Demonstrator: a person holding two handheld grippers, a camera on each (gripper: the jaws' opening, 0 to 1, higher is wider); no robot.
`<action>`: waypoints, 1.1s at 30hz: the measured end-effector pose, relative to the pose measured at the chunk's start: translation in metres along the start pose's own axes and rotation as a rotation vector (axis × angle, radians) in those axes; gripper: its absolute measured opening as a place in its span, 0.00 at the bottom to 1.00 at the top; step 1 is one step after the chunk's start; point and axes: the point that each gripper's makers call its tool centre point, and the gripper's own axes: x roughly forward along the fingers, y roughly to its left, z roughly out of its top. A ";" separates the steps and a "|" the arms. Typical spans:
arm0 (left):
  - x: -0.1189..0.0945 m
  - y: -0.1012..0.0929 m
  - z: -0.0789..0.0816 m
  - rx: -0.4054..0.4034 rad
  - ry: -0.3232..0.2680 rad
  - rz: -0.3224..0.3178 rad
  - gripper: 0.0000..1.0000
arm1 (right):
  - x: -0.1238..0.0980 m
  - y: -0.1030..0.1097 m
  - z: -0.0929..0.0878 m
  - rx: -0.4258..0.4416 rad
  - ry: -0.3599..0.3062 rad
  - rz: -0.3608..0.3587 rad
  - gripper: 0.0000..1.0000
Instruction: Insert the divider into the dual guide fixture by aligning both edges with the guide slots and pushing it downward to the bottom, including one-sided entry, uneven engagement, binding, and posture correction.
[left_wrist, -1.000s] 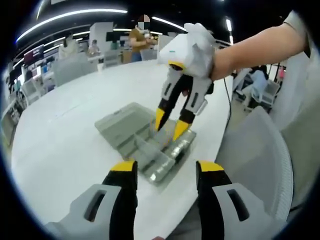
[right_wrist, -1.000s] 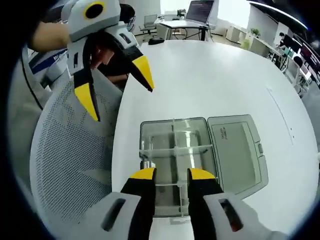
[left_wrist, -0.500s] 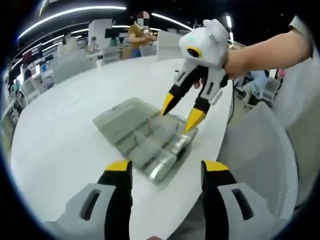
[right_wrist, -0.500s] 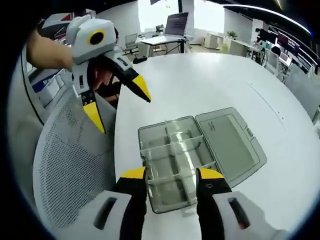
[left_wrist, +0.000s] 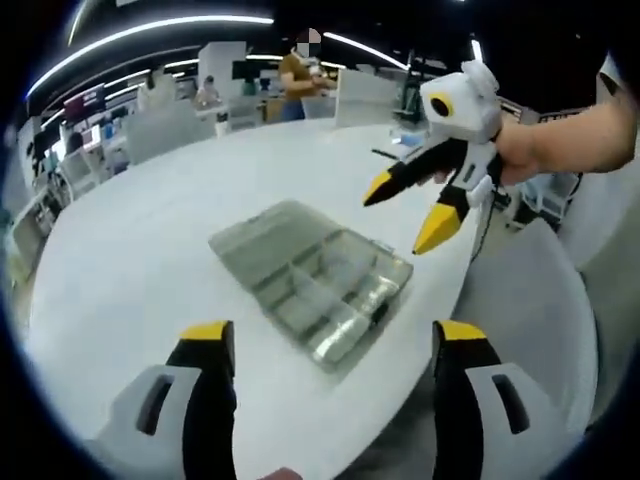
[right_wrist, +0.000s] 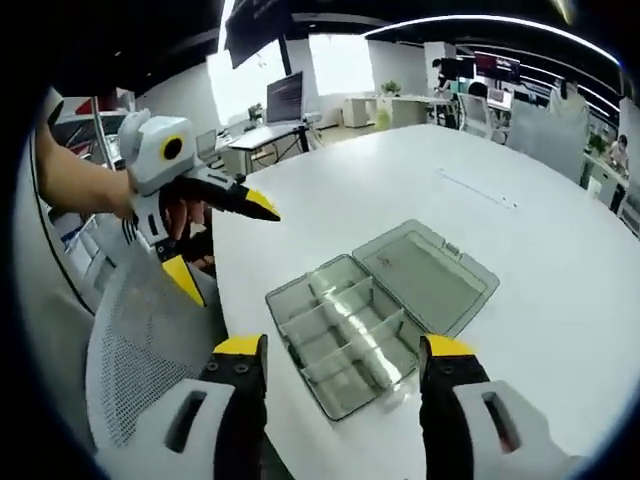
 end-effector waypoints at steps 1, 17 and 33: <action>-0.002 0.000 0.000 -0.007 -0.001 0.004 0.85 | -0.002 0.000 0.000 0.018 -0.008 -0.007 0.63; -0.024 0.004 -0.011 -0.096 -0.023 0.109 0.99 | -0.044 0.010 -0.018 0.154 -0.073 -0.125 0.80; -0.044 0.007 -0.017 -0.158 -0.039 0.220 0.99 | -0.069 0.022 -0.044 0.263 -0.108 -0.205 0.84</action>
